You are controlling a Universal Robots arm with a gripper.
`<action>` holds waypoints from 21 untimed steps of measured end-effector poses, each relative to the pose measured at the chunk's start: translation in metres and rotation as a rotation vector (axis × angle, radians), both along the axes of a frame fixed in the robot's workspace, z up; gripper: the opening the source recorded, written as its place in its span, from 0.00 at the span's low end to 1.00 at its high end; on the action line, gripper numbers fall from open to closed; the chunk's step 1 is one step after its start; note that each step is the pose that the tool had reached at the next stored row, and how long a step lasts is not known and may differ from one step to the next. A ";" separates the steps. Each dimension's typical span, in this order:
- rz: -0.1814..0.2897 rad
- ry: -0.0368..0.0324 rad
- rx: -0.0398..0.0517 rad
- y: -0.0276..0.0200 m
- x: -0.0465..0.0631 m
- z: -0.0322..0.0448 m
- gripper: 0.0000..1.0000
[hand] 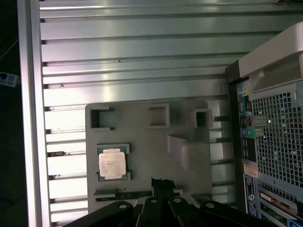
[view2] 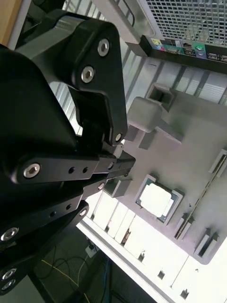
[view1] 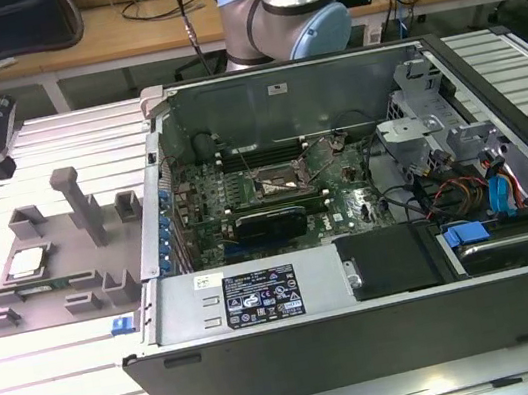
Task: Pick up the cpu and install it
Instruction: 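Reach for the cpu, then pick up the cpu and move it towards the insertion slot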
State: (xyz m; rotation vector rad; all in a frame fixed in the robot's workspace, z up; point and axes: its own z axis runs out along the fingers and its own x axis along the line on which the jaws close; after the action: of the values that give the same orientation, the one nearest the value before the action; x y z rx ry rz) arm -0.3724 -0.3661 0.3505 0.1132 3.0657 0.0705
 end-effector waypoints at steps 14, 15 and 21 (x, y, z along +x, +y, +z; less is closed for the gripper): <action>0.000 0.0001 -0.0001 -0.0001 -0.019 -0.0336 0.11; 0.000 0.0002 -0.0001 0.0000 -0.019 -0.0337 0.11; 0.000 0.0000 0.0000 0.0000 -0.019 -0.0343 0.11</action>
State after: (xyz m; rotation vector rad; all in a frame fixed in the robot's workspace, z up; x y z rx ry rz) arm -0.3919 -0.3661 0.3162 0.1132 3.0657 0.0705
